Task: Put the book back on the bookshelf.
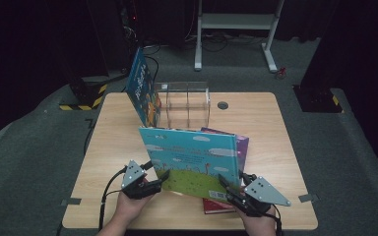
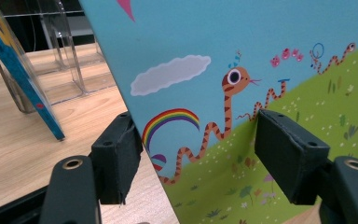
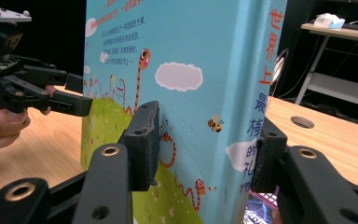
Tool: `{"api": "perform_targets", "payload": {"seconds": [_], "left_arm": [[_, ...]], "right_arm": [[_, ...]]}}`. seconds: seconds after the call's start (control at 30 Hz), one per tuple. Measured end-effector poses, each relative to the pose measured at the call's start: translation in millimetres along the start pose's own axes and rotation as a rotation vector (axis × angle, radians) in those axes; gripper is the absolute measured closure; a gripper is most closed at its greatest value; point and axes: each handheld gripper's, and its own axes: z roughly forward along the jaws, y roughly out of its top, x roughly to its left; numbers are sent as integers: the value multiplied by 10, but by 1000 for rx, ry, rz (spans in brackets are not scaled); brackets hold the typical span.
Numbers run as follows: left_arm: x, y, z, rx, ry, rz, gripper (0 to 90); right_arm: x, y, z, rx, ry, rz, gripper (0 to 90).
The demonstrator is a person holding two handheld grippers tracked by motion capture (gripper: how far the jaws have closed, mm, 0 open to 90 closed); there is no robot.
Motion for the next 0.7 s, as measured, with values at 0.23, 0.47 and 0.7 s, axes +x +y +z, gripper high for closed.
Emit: {"api": "perform_targets", "payload": {"seconds": [0.23,0.47,0.7], "left_arm": [[26,-2,67,-23,-7,1,322],[40,20,149,-44,-19,-6,316],[51,47,219,-54,0,18,307]], "right_arm": [[-6,-16,7,-2,-14,-13,542],[3,-9,-29,-38,-23,-37,567],[-2,-14,-41,-52,-13,-46,606]]}}
